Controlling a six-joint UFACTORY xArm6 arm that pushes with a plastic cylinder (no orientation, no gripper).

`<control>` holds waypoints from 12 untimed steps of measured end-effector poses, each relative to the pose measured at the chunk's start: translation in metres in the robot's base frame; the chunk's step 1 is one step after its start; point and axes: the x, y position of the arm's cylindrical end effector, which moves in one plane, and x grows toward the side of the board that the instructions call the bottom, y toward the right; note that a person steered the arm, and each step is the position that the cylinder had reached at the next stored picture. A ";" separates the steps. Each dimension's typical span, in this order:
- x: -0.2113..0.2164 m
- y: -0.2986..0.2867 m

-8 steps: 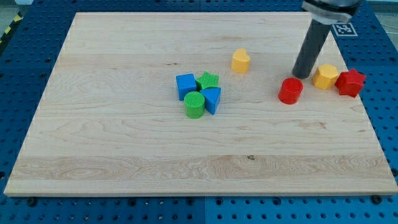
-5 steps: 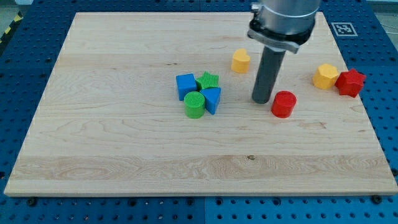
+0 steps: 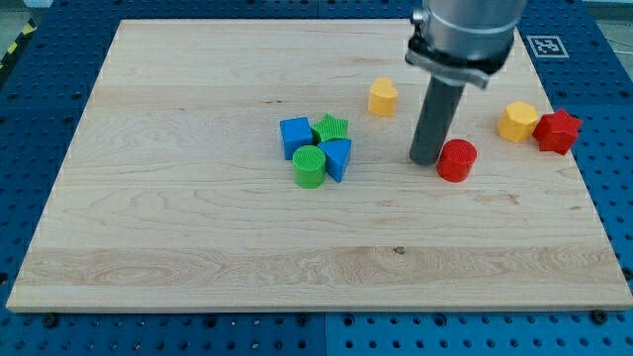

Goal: Push red circle to the bottom of red star

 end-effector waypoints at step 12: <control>0.077 0.031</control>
